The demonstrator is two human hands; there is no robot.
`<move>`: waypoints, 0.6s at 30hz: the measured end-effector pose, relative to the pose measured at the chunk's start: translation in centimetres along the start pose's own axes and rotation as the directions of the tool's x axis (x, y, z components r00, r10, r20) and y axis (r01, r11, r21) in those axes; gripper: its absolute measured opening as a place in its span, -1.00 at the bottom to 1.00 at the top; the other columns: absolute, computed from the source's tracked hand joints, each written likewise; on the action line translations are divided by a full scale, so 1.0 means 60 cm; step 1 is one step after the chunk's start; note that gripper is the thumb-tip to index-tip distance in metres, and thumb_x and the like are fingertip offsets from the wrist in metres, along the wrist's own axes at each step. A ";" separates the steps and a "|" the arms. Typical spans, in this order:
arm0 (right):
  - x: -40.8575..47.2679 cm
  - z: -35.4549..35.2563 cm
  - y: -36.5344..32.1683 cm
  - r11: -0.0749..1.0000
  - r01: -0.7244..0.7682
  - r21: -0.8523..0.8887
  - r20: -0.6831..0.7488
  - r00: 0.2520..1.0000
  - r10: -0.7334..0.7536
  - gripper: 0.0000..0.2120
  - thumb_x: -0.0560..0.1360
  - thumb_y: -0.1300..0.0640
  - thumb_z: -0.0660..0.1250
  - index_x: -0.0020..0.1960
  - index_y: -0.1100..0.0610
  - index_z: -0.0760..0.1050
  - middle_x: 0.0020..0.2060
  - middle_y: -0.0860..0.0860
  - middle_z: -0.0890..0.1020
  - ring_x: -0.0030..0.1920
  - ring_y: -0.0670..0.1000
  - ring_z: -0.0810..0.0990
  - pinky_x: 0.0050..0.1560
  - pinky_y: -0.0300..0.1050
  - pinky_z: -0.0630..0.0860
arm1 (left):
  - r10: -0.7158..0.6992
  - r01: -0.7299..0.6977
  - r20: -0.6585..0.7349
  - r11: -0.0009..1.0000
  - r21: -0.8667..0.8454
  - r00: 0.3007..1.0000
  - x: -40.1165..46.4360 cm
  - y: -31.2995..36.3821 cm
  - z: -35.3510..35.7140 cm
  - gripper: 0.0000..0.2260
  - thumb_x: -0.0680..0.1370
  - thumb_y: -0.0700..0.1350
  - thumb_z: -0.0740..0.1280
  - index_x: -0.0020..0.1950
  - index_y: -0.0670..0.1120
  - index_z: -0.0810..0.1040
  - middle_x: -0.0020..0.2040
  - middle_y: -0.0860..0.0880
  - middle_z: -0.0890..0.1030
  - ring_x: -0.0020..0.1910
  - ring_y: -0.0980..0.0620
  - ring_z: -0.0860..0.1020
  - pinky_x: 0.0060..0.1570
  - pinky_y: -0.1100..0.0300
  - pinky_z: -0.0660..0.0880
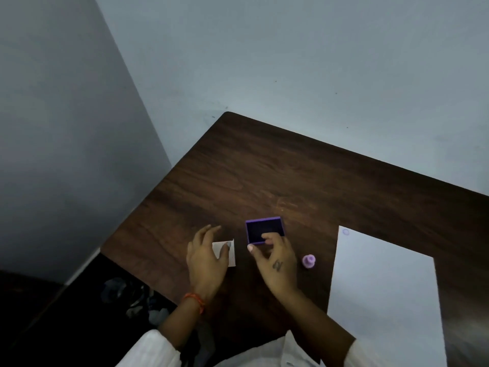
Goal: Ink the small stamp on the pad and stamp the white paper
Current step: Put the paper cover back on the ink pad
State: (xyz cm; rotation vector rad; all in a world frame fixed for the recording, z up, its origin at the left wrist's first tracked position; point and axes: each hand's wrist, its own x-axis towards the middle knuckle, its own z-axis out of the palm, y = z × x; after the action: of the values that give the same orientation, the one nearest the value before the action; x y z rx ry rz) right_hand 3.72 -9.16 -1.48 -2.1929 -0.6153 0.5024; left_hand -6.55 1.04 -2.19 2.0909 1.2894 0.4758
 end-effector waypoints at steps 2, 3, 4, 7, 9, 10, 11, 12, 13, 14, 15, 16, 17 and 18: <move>-0.001 0.023 -0.006 1.000 -0.003 -0.022 0.045 0.999 0.004 -0.70 0.41 0.00 0.41 0.10 0.04 0.47 0.06 0.02 0.58 0.00 -0.09 0.52 -0.08 -0.29 0.38 | -0.102 0.103 -0.021 0.994 0.041 0.995 -0.001 -0.011 -0.006 -0.59 0.46 -0.11 0.38 0.30 0.04 0.41 0.38 -0.07 0.38 0.32 -0.13 0.33 0.27 -0.07 0.35; -0.001 0.035 -0.009 0.999 -0.010 -0.042 0.068 0.998 0.013 -0.72 0.41 0.02 0.40 0.09 0.05 0.49 0.05 0.02 0.59 0.00 -0.09 0.52 -0.06 -0.28 0.40 | -0.160 0.161 -0.018 0.986 0.045 0.987 -0.002 -0.016 -0.008 -0.57 0.47 -0.09 0.38 0.31 0.03 0.39 0.38 -0.10 0.36 0.33 -0.16 0.32 0.27 -0.10 0.35; -0.002 0.045 -0.010 0.998 -0.023 -0.062 0.090 0.996 0.028 -0.72 0.42 0.03 0.40 0.09 0.07 0.50 0.06 0.03 0.60 0.02 -0.07 0.54 -0.02 -0.26 0.43 | -0.218 0.218 -0.005 0.975 0.050 0.976 -0.002 -0.021 -0.008 -0.55 0.47 -0.08 0.37 0.33 0.00 0.37 0.38 -0.13 0.36 0.33 -0.18 0.30 0.28 -0.12 0.34; -0.004 0.063 -0.015 0.992 -0.071 -0.103 0.126 0.988 0.084 -0.66 0.45 0.08 0.38 0.19 0.13 0.49 0.15 0.07 0.59 0.14 0.00 0.56 0.16 -0.15 0.47 | -0.328 0.323 0.051 0.942 0.090 0.943 -0.003 -0.031 -0.008 -0.51 0.49 -0.07 0.35 0.38 -0.09 0.31 0.37 -0.22 0.33 0.33 -0.23 0.28 0.30 -0.12 0.31; -0.005 0.069 -0.019 0.990 -0.073 -0.117 0.142 0.986 0.089 -0.63 0.46 0.11 0.37 0.24 0.15 0.46 0.19 0.09 0.56 0.19 0.03 0.53 0.21 -0.11 0.46 | -0.341 0.333 0.079 0.937 0.101 0.937 -0.001 -0.034 -0.008 -0.50 0.50 -0.08 0.34 0.40 -0.13 0.29 0.37 -0.24 0.31 0.32 -0.24 0.28 0.31 -0.09 0.30; -0.005 0.071 -0.021 0.990 -0.060 -0.127 0.158 0.984 0.080 -0.63 0.46 0.12 0.36 0.25 0.15 0.46 0.20 0.09 0.55 0.19 0.04 0.53 0.20 -0.11 0.46 | -0.340 0.331 0.091 0.939 0.098 0.936 0.000 -0.034 -0.008 -0.50 0.51 -0.09 0.33 0.40 -0.14 0.29 0.37 -0.25 0.30 0.33 -0.24 0.28 0.32 -0.08 0.29; -0.006 0.073 -0.023 0.989 -0.043 -0.138 0.175 0.982 0.067 -0.65 0.47 0.12 0.36 0.24 0.14 0.47 0.19 0.09 0.55 0.18 0.04 0.53 0.19 -0.12 0.46 | -0.337 0.329 0.102 0.940 0.090 0.936 0.001 -0.033 -0.007 -0.51 0.51 -0.10 0.33 0.40 -0.15 0.29 0.37 -0.25 0.30 0.33 -0.24 0.29 0.33 -0.06 0.29; -0.007 0.075 -0.025 0.989 -0.029 -0.144 0.187 0.981 0.056 -0.68 0.47 0.13 0.35 0.22 0.12 0.48 0.17 0.09 0.55 0.16 0.03 0.53 0.17 -0.13 0.47 | -0.338 0.331 0.112 0.940 0.078 0.934 0.001 -0.032 -0.007 -0.52 0.51 -0.11 0.32 0.40 -0.16 0.30 0.37 -0.25 0.31 0.34 -0.24 0.29 0.33 -0.06 0.28; -0.007 0.076 -0.027 0.990 -0.030 -0.138 0.192 0.980 0.056 -0.69 0.47 0.14 0.36 0.20 0.12 0.49 0.16 0.08 0.55 0.16 0.03 0.54 0.16 -0.14 0.48 | -0.344 0.338 0.117 0.939 0.065 0.932 0.001 -0.029 -0.007 -0.53 0.51 -0.11 0.32 0.39 -0.16 0.31 0.37 -0.26 0.31 0.34 -0.24 0.29 0.34 -0.05 0.28; -0.008 0.076 -0.028 0.992 -0.043 -0.123 0.194 0.979 0.066 -0.69 0.46 0.15 0.36 0.20 0.12 0.49 0.17 0.08 0.54 0.16 0.02 0.53 0.17 -0.13 0.49 | -0.353 0.349 0.119 0.936 0.052 0.928 0.001 -0.027 -0.007 -0.53 0.51 -0.12 0.33 0.39 -0.16 0.31 0.37 -0.26 0.32 0.34 -0.25 0.29 0.34 -0.05 0.28; -0.008 0.076 -0.028 0.993 -0.061 -0.105 0.194 0.978 0.080 -0.69 0.46 0.16 0.37 0.19 0.12 0.49 0.17 0.08 0.54 0.16 0.03 0.53 0.18 -0.11 0.51 | -0.362 0.360 0.118 0.932 0.040 0.925 0.000 -0.024 -0.007 -0.53 0.51 -0.13 0.33 0.39 -0.16 0.31 0.36 -0.27 0.32 0.34 -0.25 0.30 0.33 -0.05 0.28; -0.009 0.074 -0.027 0.993 -0.075 -0.088 0.191 0.977 0.090 -0.69 0.45 0.17 0.38 0.19 0.12 0.49 0.17 0.08 0.54 0.16 0.03 0.54 0.19 -0.10 0.52 | -0.370 0.368 0.117 0.929 0.031 0.922 -0.001 -0.022 -0.008 -0.53 0.51 -0.13 0.33 0.39 -0.16 0.31 0.36 -0.27 0.33 0.33 -0.26 0.30 0.33 -0.05 0.28; -0.009 0.070 -0.026 0.994 -0.083 -0.075 0.183 0.979 0.095 -0.69 0.44 0.17 0.39 0.17 0.12 0.50 0.17 0.07 0.55 0.15 0.02 0.54 0.18 -0.10 0.52 | -0.371 0.371 0.115 0.928 0.022 0.922 -0.001 -0.019 -0.009 -0.53 0.51 -0.14 0.34 0.39 -0.16 0.32 0.35 -0.28 0.34 0.33 -0.26 0.31 0.33 -0.05 0.29; -0.009 0.066 -0.025 0.995 -0.087 -0.056 0.166 0.981 0.095 -0.70 0.43 0.18 0.39 0.16 0.12 0.50 0.16 0.06 0.56 0.13 0.01 0.55 0.15 -0.13 0.52 | -0.366 0.367 0.113 0.930 0.009 0.924 -0.002 -0.015 -0.010 -0.53 0.51 -0.15 0.34 0.39 -0.17 0.32 0.34 -0.28 0.35 0.33 -0.26 0.32 0.33 -0.05 0.29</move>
State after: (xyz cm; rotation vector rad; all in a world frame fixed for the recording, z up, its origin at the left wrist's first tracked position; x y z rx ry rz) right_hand 0.74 -6.30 -2.67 -2.2477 -0.6241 0.7346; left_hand -7.59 1.42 -2.36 1.7787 1.5595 0.1955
